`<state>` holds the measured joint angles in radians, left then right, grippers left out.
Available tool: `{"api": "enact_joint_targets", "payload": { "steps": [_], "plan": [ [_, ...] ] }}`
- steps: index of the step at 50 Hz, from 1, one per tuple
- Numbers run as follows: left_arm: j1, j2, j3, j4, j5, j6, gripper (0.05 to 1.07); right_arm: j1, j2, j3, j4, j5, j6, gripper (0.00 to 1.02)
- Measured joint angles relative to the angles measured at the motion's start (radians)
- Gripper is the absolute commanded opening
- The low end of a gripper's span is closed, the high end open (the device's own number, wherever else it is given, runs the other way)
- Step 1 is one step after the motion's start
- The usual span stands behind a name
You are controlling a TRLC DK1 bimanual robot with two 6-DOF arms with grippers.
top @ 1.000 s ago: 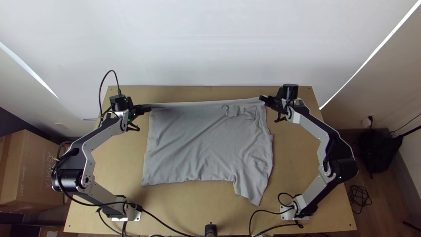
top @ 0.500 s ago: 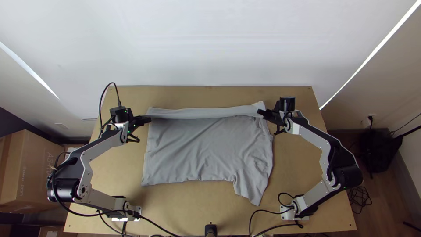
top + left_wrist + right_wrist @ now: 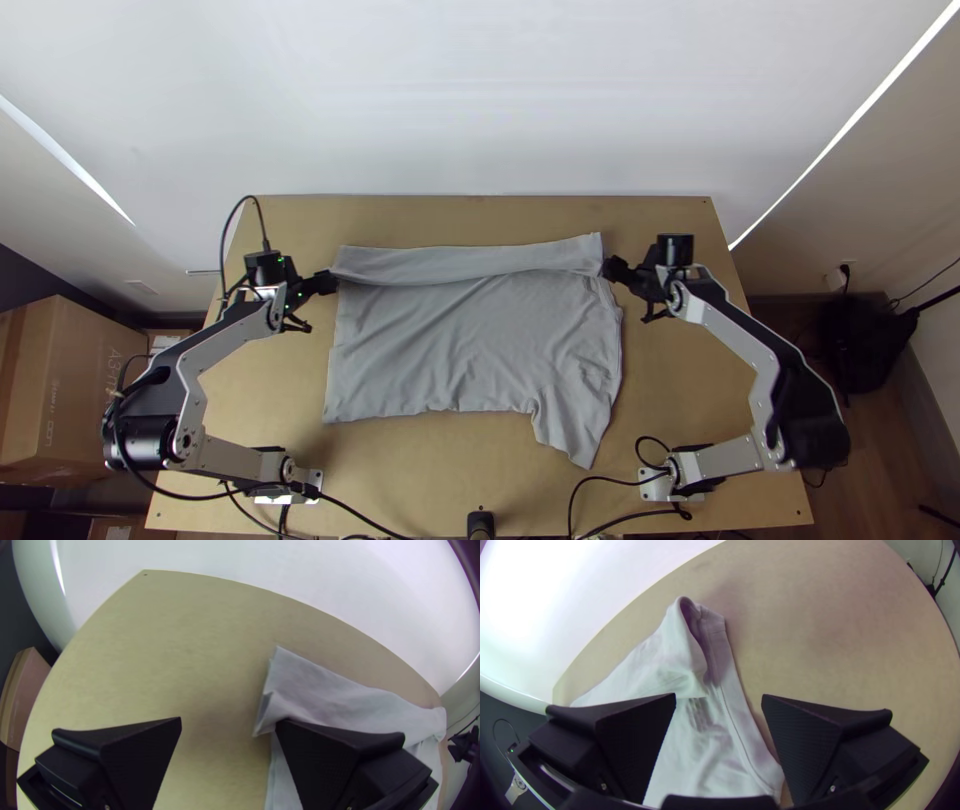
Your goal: Fold the t-shirt
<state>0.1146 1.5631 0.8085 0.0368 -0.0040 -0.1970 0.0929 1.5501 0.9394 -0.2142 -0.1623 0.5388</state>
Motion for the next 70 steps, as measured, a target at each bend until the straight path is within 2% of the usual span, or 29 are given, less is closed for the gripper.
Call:
{"api": "enact_joint_targets", "payload": {
  "steps": [5, 10, 15, 20, 25, 33, 38, 42, 50, 55, 66, 70],
  "plan": [
    [0.036, -0.041, 0.005, -0.068, 0.001, 0.014, 1.01, -0.039, -0.124, -0.004, -0.09, -0.039, 0.016, 0.89],
    [0.064, -0.073, 0.017, -0.148, 0.015, 0.035, 1.01, -0.084, -0.23, -0.004, -0.229, -0.049, 0.029, 0.98],
    [0.087, -0.123, 0.018, -0.201, 0.049, 0.053, 1.01, -0.108, -0.293, -0.004, -0.368, -0.074, 0.029, 0.98],
    [0.111, -0.191, 0.022, -0.256, 0.106, 0.061, 1.01, -0.121, -0.338, -0.011, -0.471, -0.148, 0.022, 0.98],
    [0.122, -0.261, 0.039, -0.333, 0.138, 0.067, 1.01, -0.145, -0.363, -0.032, -0.599, -0.249, 0.003, 0.97],
    [0.122, -0.357, 0.079, -0.43, 0.162, 0.067, 1.01, -0.154, -0.357, -0.107, -0.74, -0.291, -0.045, 0.92],
    [0.122, -0.4, 0.104, -0.476, 0.177, 0.066, 1.01, -0.154, -0.346, -0.148, -0.757, -0.295, -0.072, 0.91],
    [0.122, -0.425, 0.117, -0.507, 0.178, 0.067, 1.01, -0.154, -0.34, -0.171, -0.76, -0.295, -0.093, 0.83],
    [0.122, -0.46, 0.136, -0.552, 0.181, 0.067, 1.01, -0.154, -0.312, -0.208, -0.76, -0.296, -0.138, 0.81],
    [0.122, -0.484, 0.137, -0.567, 0.181, 0.066, 1.01, -0.152, -0.279, -0.228, -0.758, -0.296, -0.165, 0.68],
    [0.122, -0.503, 0.137, -0.597, 0.181, 0.066, 1.01, -0.146, -0.226, -0.27, -0.729, -0.295, -0.196, 0.68],
    [0.122, -0.506, 0.137, -0.597, 0.181, 0.066, 1.01, -0.132, -0.215, -0.273, -0.715, -0.295, -0.2, 0.51]
  ]
}}
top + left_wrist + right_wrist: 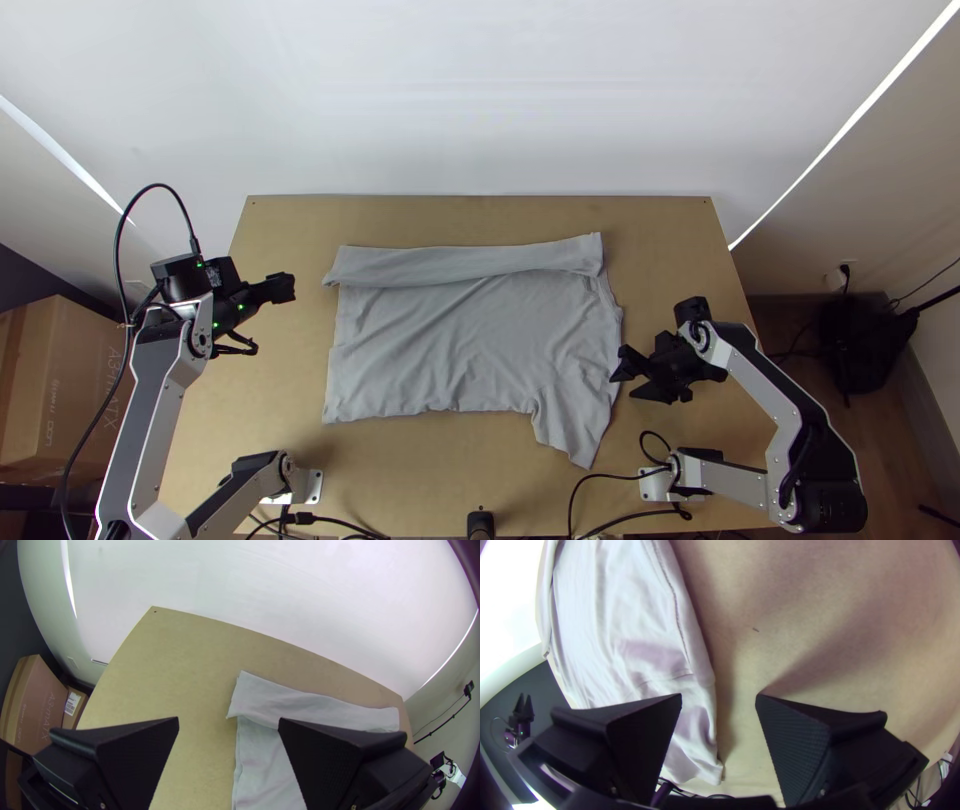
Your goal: Fold the t-shirt
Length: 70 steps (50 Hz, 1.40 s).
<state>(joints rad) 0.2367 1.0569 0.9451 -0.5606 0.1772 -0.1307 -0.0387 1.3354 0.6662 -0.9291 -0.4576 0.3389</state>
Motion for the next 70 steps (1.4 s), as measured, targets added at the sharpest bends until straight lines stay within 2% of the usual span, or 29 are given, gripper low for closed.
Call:
{"api": "enact_joint_targets", "payload": {
  "steps": [6, 12, 18, 25, 31, 40, 42, 44, 46, 50, 64, 70],
  "plan": [
    [0.0, 0.0, 0.0, -0.014, 0.0, 0.0, 1.01, 0.031, 0.001, -0.01, 0.036, -0.001, 0.0, 0.43],
    [-0.007, 0.0, 0.006, -0.055, 0.006, 0.014, 1.01, 0.072, 0.0, -0.026, 0.087, -0.004, 0.009, 0.02],
    [-0.023, 0.0, 0.024, -0.148, 0.026, 0.05, 1.0, 0.105, -0.013, -0.051, 0.142, 0.005, 0.016, 0.03],
    [-0.072, 0.008, 0.063, -0.362, 0.033, 0.145, 1.0, 0.122, -0.038, -0.068, 0.16, 0.019, 0.016, 0.03],
    [-0.102, 0.014, 0.06, -0.521, 0.04, 0.266, 0.89, 0.122, -0.058, -0.077, 0.162, 0.024, 0.016, 0.03],
    [-0.108, 0.009, -0.01, -0.684, 0.015, 0.488, 0.9, 0.122, -0.09, -0.093, 0.161, 0.033, 0.016, 0.03],
    [-0.119, 0.008, -0.045, -0.702, -0.015, 0.524, 0.91, 0.122, -0.094, -0.095, 0.161, 0.035, 0.016, 0.03],
    [-0.137, 0.009, -0.073, -0.711, -0.053, 0.546, 0.98, 0.122, -0.097, -0.095, 0.16, 0.036, 0.016, 0.03],
    [-0.161, 0.01, -0.106, -0.719, -0.095, 0.558, 1.02, 0.122, -0.099, -0.095, 0.159, 0.039, 0.016, 0.03],
    [-0.213, 0.01, -0.167, -0.729, -0.13, 0.567, 1.02, 0.124, -0.101, -0.095, 0.155, 0.039, 0.02, 0.03],
    [-0.43, 0.09, -0.254, -0.643, -0.137, 0.507, 1.02, 0.136, -0.117, -0.095, 0.139, 0.042, 0.031, 0.03],
    [-0.457, 0.162, -0.255, -0.6, -0.137, 0.488, 1.02, 0.142, -0.134, -0.095, 0.132, 0.042, 0.035, 0.03]
  ]
}}
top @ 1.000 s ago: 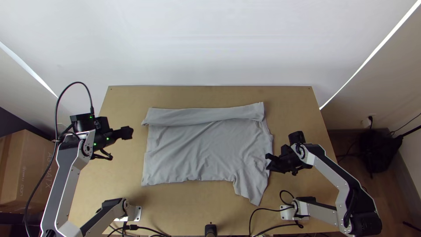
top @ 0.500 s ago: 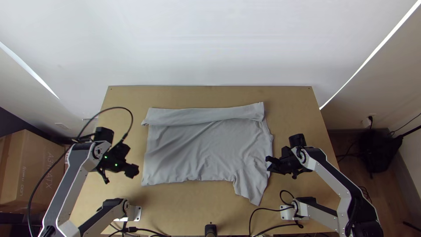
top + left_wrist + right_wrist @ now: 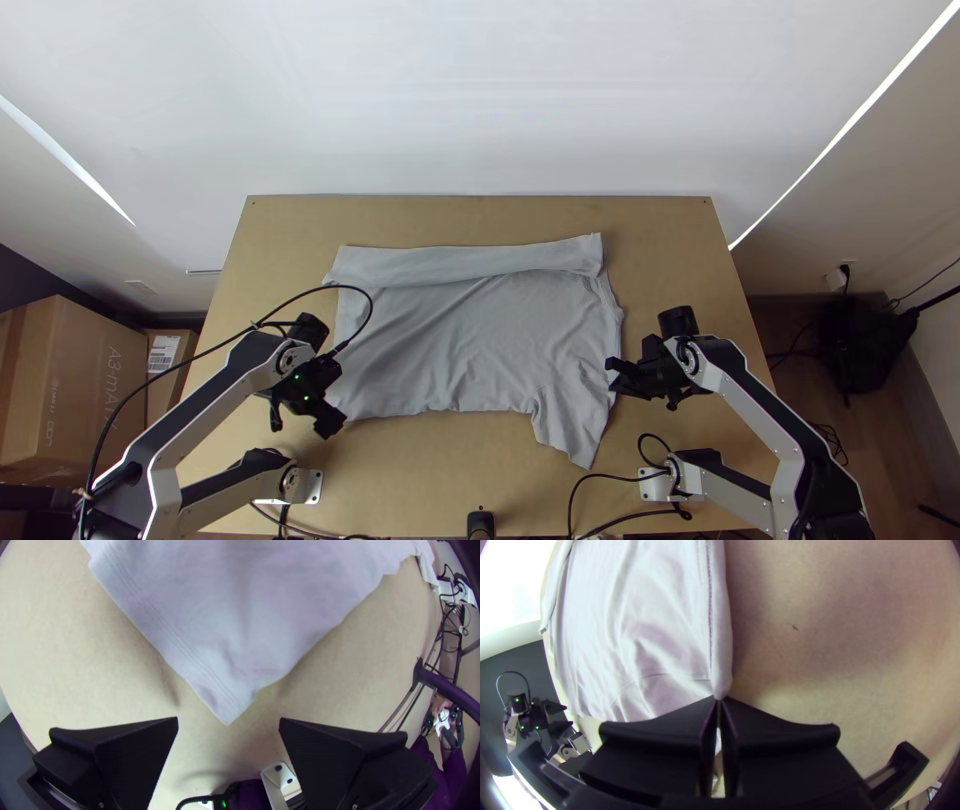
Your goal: Fold the t-shirt
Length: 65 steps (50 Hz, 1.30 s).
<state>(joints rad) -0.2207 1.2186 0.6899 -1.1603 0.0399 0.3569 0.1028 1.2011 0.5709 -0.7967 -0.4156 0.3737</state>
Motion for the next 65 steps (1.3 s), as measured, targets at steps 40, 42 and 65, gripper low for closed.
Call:
{"api": "enact_joint_targets", "payload": {
  "steps": [40, 42, 65],
  "plan": [
    [0.061, 0.049, 0.006, 0.129, 0.057, 0.049, 0.08, -0.155, -0.016, -0.002, -0.036, -0.001, -0.089, 0.02],
    [0.09, 0.04, 0.006, 0.131, 0.057, 0.066, 0.08, -0.179, -0.009, 0.0, -0.041, -0.003, -0.104, 0.02],
    [0.229, 0.024, 0.042, 0.135, 0.08, 0.156, 0.08, -0.237, 0.033, 0.115, -0.08, -0.01, -0.174, 0.02]
  ]
}}
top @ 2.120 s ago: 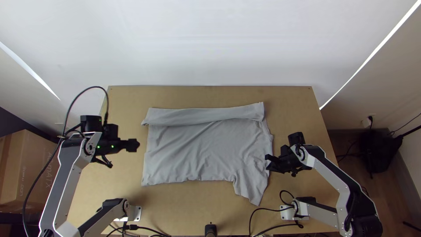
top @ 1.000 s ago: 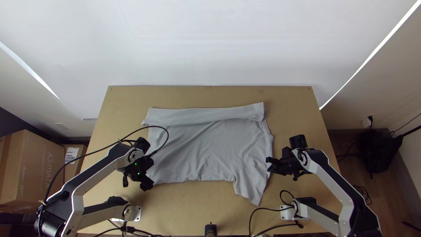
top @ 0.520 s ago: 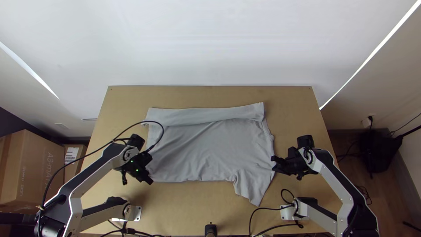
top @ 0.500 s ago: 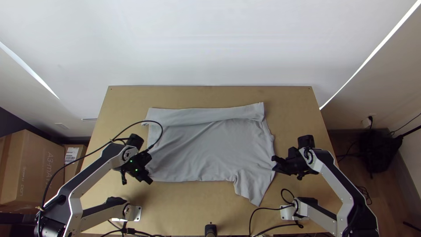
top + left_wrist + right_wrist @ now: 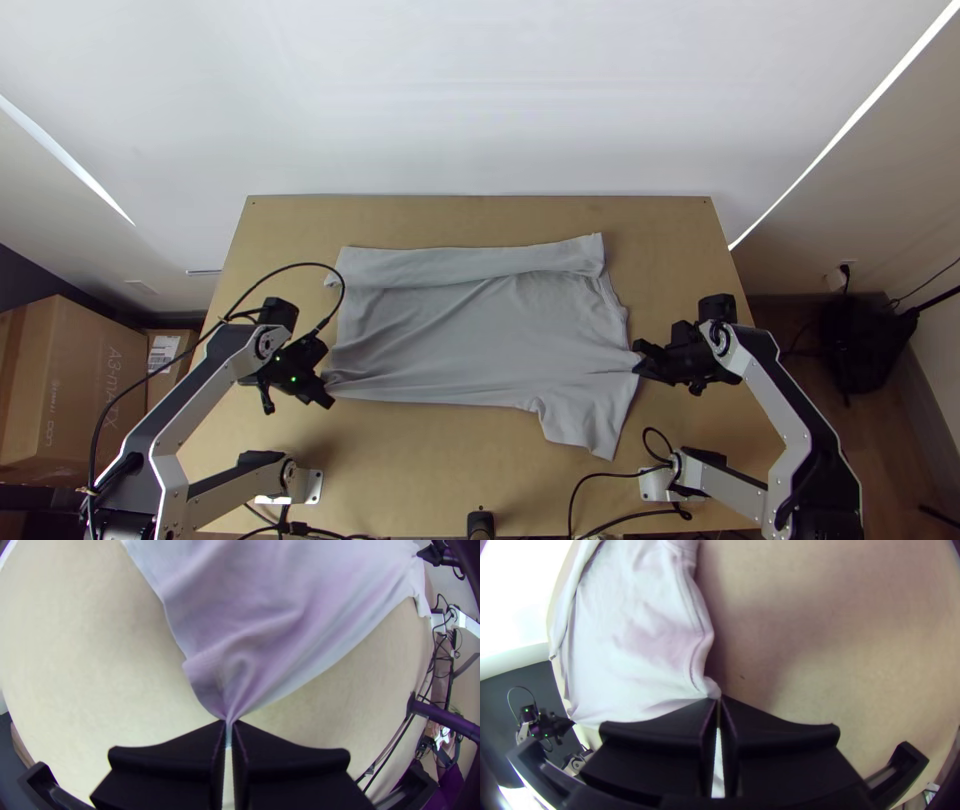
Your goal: Fold the t-shirt
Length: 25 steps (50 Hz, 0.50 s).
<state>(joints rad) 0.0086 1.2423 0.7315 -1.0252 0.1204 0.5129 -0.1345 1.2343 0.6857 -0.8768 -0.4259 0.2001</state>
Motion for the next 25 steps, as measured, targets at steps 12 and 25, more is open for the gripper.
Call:
{"api": "enact_joint_targets", "payload": {
  "steps": [12, 25],
  "plan": [
    [0.001, 0.002, 0.136, 0.0, 0.037, -0.026, 0.08, 0.063, -0.036, 0.098, 0.0, -0.009, 0.0, 0.02],
    [0.014, 0.076, 0.261, 0.003, 0.063, -0.05, 0.08, 0.111, 0.017, 0.22, 0.0, -0.012, 0.001, 0.02]
  ]
}}
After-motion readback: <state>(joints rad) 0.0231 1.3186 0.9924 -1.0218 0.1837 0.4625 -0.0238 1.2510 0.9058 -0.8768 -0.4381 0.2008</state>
